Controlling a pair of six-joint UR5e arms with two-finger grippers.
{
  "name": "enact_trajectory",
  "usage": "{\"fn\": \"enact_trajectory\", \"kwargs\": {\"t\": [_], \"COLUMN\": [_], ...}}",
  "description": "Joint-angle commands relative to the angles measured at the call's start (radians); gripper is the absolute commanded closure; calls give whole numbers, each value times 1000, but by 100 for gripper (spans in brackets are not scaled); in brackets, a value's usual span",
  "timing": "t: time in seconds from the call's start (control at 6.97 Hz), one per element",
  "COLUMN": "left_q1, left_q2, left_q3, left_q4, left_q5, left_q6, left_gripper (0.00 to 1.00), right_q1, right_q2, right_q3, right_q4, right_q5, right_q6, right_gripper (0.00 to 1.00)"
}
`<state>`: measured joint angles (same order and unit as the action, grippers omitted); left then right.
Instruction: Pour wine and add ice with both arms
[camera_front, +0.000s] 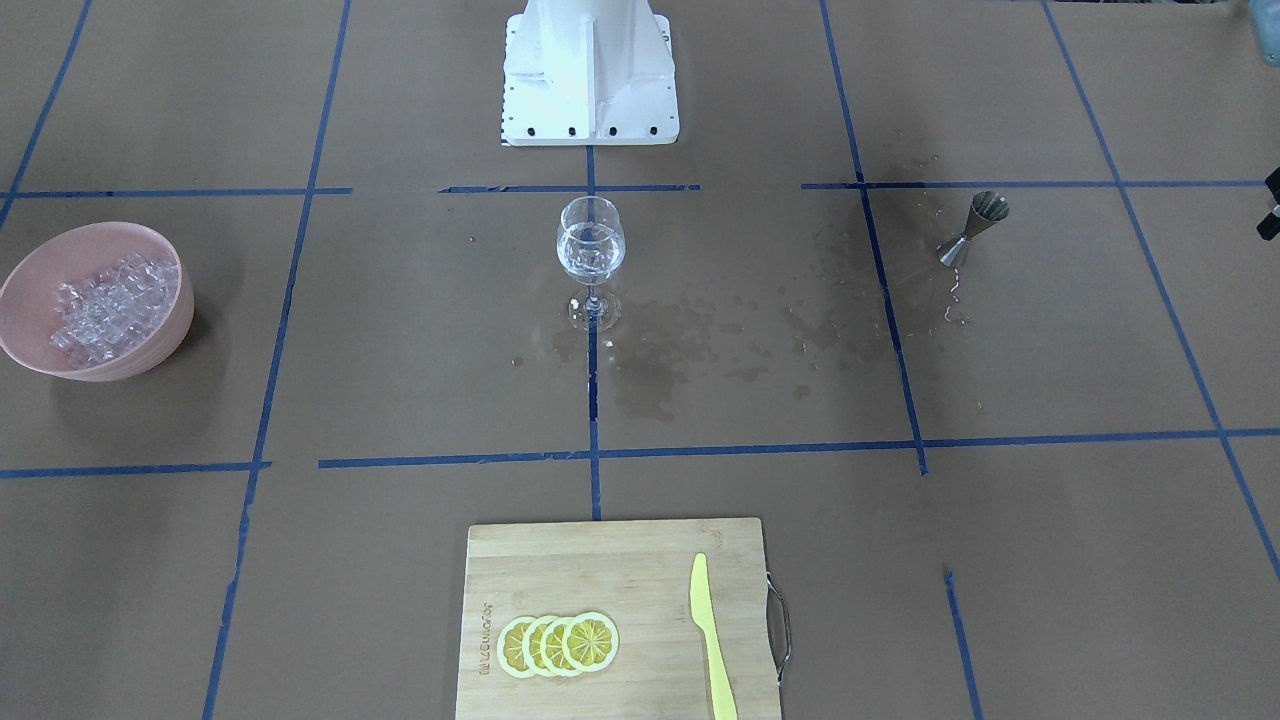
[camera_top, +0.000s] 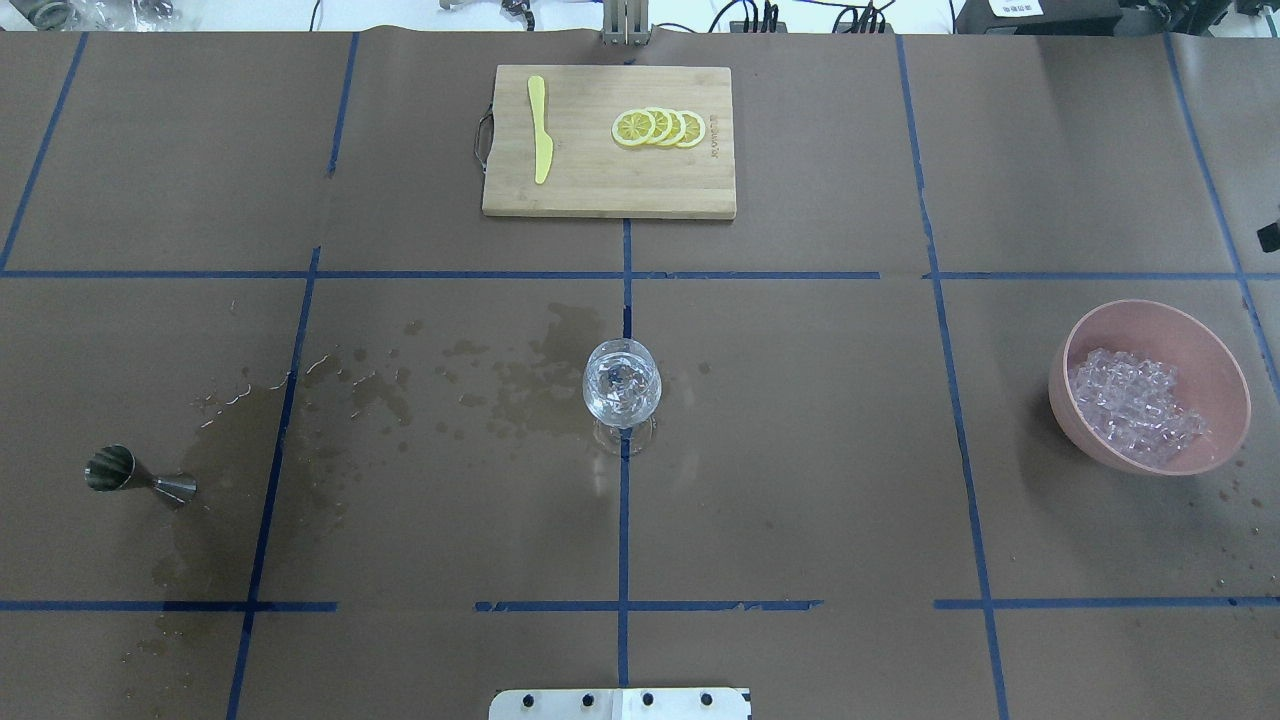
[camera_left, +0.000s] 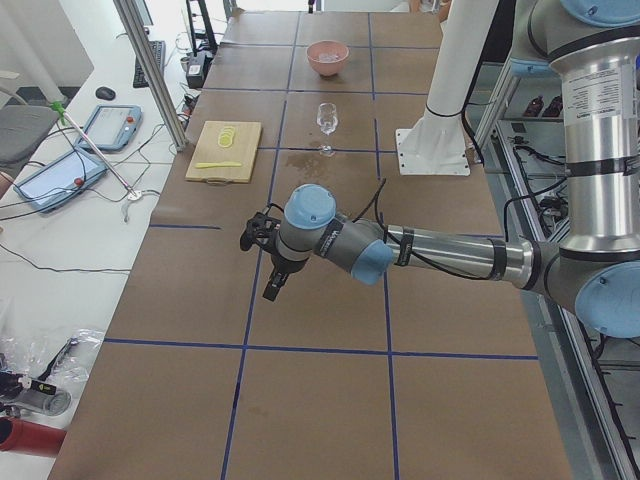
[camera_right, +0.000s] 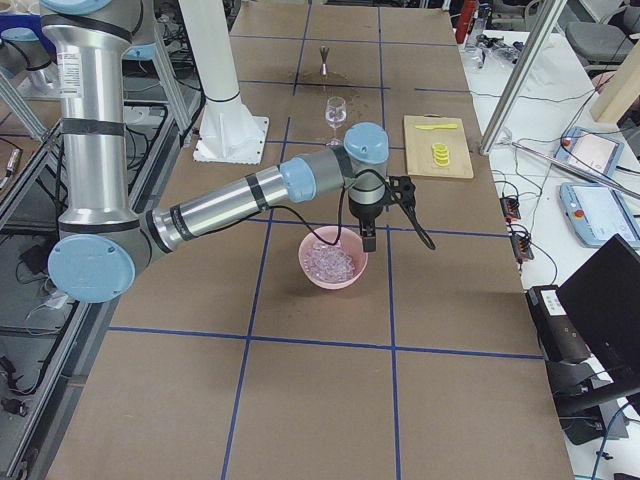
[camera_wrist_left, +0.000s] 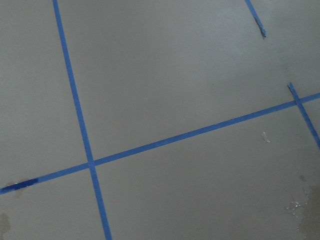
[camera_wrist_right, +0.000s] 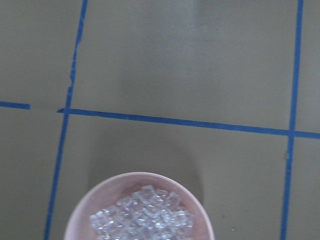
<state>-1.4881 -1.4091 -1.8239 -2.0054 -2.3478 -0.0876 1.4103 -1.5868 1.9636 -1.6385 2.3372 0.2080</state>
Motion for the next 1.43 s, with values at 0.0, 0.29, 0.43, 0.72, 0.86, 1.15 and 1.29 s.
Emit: {"fn": "enact_trajectory", "kwargs": {"t": [0.0, 0.29, 0.43, 0.72, 0.86, 1.15, 1.29], "left_q1": [-41, -47, -57, -110, -147, -149, -146], "left_q2": [-1, -22, -77, -156, -156, -146, -143], "left_q3": [32, 28, 20, 18, -4, -40, -38], "left_q4": [105, 390, 519, 665, 663, 660, 660], "left_q5": [-1, 1, 1, 13, 12, 15, 19], "left_q6": [55, 130, 175, 233, 236, 236, 235], "left_gripper": [0, 0, 0, 0, 0, 0, 0], "right_q1": [90, 96, 96, 95, 95, 95, 95], "right_q2": [-15, -10, -6, -7, -7, -6, -5], "right_q3": [-60, -93, -112, -124, -126, -124, -124], "right_q4": [-58, -83, -80, -72, -72, -70, -70], "right_q5": [-18, -24, -24, -13, -15, -13, -13], "right_q6": [-218, -259, -259, -259, -259, -257, -254], "right_gripper": [0, 0, 0, 0, 0, 0, 0]}}
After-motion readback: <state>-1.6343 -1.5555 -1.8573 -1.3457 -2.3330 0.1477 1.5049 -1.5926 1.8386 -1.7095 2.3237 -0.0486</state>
